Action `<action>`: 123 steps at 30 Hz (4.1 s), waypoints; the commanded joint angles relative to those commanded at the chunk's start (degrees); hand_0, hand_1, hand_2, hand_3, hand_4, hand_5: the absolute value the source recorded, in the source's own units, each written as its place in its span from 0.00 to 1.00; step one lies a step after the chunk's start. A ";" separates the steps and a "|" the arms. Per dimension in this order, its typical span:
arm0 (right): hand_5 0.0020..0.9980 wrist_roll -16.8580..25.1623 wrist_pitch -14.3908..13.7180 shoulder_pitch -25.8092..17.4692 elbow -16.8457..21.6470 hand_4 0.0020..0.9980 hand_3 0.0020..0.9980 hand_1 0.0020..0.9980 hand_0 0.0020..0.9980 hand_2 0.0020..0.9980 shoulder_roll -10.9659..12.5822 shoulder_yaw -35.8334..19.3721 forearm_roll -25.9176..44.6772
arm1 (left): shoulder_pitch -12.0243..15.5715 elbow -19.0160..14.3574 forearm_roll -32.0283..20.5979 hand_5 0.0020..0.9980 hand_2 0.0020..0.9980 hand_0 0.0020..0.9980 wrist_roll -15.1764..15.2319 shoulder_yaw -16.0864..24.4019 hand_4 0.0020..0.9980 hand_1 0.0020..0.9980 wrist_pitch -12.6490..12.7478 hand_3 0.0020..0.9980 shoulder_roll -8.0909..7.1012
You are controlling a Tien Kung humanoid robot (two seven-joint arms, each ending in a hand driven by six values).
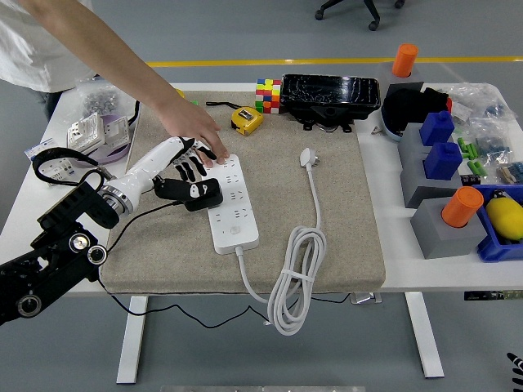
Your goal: Put the plug near the board,insert it into the board,press the button,pull the plug out
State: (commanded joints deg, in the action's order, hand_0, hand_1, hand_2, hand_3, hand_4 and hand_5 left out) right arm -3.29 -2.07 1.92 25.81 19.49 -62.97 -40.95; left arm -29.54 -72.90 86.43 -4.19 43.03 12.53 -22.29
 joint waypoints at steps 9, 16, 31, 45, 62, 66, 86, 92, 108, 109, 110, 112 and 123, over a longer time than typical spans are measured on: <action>0.51 -0.03 0.03 -0.29 -0.02 0.91 0.56 0.66 0.66 0.66 -0.29 -0.23 -0.01 | -0.52 3.51 4.37 0.30 0.73 0.70 -3.44 -1.10 1.00 0.74 -0.71 0.79 1.59; 0.51 -0.02 0.02 -0.42 -0.04 0.91 0.56 0.66 0.66 0.66 -0.29 -0.31 -0.01 | -0.98 5.67 4.68 0.32 0.74 0.72 -4.09 -2.55 1.00 0.76 -1.04 0.80 2.10; 0.51 0.00 0.01 -0.58 -0.03 0.91 0.56 0.66 0.66 0.66 -0.42 -0.24 0.05 | -2.57 10.09 2.75 0.11 0.52 0.53 -3.94 -6.19 0.84 0.53 1.03 0.56 3.49; 0.51 0.01 0.02 -0.65 0.03 0.91 0.56 0.66 0.66 0.66 -0.33 -0.13 -0.03 | -2.93 10.54 0.14 0.16 0.41 0.35 -0.33 -7.70 0.64 0.37 3.47 0.50 3.91; 0.51 -0.04 0.04 -0.86 0.02 0.91 0.56 0.66 0.66 0.66 -0.40 0.29 -0.09 | -0.28 13.01 -7.45 0.04 0.35 0.32 4.96 -3.76 0.60 0.34 6.40 0.46 2.10; 0.51 -0.04 0.04 -0.92 0.00 0.91 0.56 0.66 0.66 0.66 -0.42 0.24 -0.10 | -0.05 14.23 -7.50 0.09 0.50 0.41 4.14 -3.72 0.68 0.46 5.17 0.54 1.54; 0.51 -0.01 0.02 -1.21 0.06 0.91 0.56 0.66 0.66 0.66 -0.74 -0.21 -0.20 | 1.01 15.97 -3.17 0.29 0.76 0.69 1.90 -3.04 0.91 0.76 3.09 0.79 1.97; 0.51 0.01 0.01 -1.19 0.08 0.91 0.56 0.66 0.66 0.66 -0.85 -0.42 -0.27 | 2.41 14.26 -3.25 0.30 0.77 0.69 3.16 -0.26 0.92 0.76 4.39 0.82 1.64; 0.51 0.08 -0.05 -0.84 -0.73 0.91 0.56 0.66 0.66 0.66 -2.23 -0.61 -0.40 | 10.53 7.93 -12.42 0.24 0.59 0.57 9.79 17.69 0.83 0.65 8.60 0.59 2.68; 0.51 0.15 -0.07 -0.65 -0.67 0.91 0.56 0.66 0.66 0.66 -2.27 -0.37 -0.39 | 11.01 7.56 -12.39 0.24 0.59 0.57 9.83 18.85 0.83 0.65 8.59 0.59 2.67; 0.51 0.23 -0.11 -0.49 -0.59 0.91 0.56 0.66 0.66 0.66 -2.27 -0.14 -0.38 | 11.37 7.26 -12.34 0.24 0.59 0.57 9.81 19.77 0.83 0.65 8.56 0.59 2.61; 0.51 0.27 -0.15 -0.19 -0.58 0.91 0.56 0.66 0.66 0.66 -2.22 0.29 -0.33 | 11.86 6.89 -12.17 0.24 0.59 0.57 9.80 21.07 0.83 0.65 8.53 0.59 2.47; 0.51 0.41 -0.23 1.21 -1.46 0.91 0.56 0.66 0.66 0.66 -2.15 2.18 0.21 | 14.06 6.11 -11.70 0.24 0.58 0.57 9.87 25.66 0.83 0.64 8.39 0.59 2.10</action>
State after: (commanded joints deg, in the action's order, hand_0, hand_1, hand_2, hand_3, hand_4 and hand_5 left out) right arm -2.88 -2.30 3.12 24.35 17.34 -60.79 -40.74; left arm -15.48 -66.79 74.73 5.68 68.69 20.92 -20.19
